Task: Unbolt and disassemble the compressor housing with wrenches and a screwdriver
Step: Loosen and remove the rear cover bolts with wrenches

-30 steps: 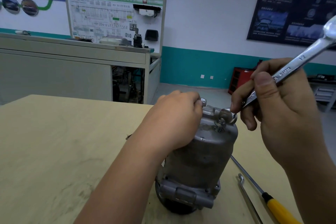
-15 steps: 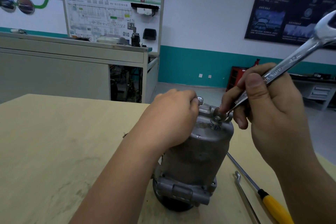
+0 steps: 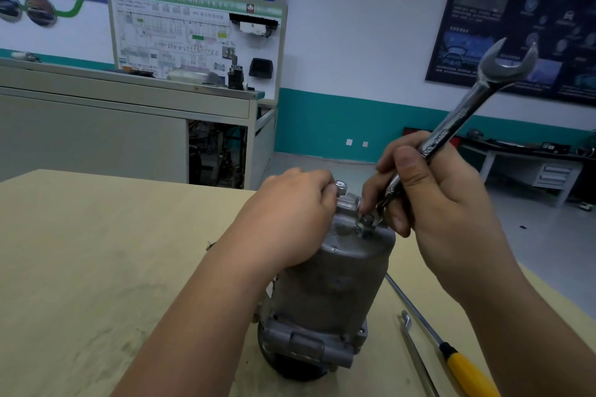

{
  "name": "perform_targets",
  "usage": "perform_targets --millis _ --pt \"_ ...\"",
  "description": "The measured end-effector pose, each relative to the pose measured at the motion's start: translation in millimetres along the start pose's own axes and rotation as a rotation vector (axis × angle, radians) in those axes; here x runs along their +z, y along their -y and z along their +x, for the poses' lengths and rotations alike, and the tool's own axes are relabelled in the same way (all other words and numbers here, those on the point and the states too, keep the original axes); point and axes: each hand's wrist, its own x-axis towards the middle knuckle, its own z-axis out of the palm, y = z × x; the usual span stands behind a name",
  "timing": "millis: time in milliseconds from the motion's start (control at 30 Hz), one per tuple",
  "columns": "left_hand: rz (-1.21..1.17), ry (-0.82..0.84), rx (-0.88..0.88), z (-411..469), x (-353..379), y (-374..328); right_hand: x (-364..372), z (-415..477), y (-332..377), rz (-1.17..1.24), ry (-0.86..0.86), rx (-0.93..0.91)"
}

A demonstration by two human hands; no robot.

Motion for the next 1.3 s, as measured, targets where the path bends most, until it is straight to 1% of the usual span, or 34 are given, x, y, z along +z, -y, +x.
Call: perform_targets --millis 233,333,467,600,700,800,900,1033,1133,1300 --pt "-0.005 -0.004 0.003 1.0 -0.4 0.8 2.1 6.1 -6.1 0.118 -0.060 0.010" --pt "-0.004 -0.008 0.004 0.9 -0.2 1.3 2.6 9.9 -7.0 0.163 -0.044 0.076" --pt "-0.003 -0.013 0.012 1.7 0.6 1.5 2.5 15.5 -3.9 0.046 0.005 0.178" --pt "-0.008 -0.013 0.015 2.8 0.5 1.9 1.7 17.7 -1.0 -0.069 0.021 0.216" --pt "-0.011 -0.013 0.012 2.1 0.3 1.3 -3.9 18.6 2.1 -0.104 0.054 0.215" --pt "-0.014 -0.009 0.010 1.9 0.2 1.0 -5.2 19.6 7.3 -0.137 0.092 0.166" --pt "-0.019 -0.009 0.012 1.4 0.0 0.8 -1.3 20.7 9.4 -0.166 0.071 0.119" --pt "-0.026 -0.005 0.009 0.4 -0.6 0.3 2.1 19.2 8.8 -0.092 0.038 0.109" --pt "-0.022 -0.004 0.008 0.7 -1.1 0.3 4.5 15.2 6.2 -0.105 0.012 0.081" --pt "-0.019 -0.004 0.013 0.5 -1.3 0.2 8.8 9.1 5.2 -0.138 0.044 0.044"
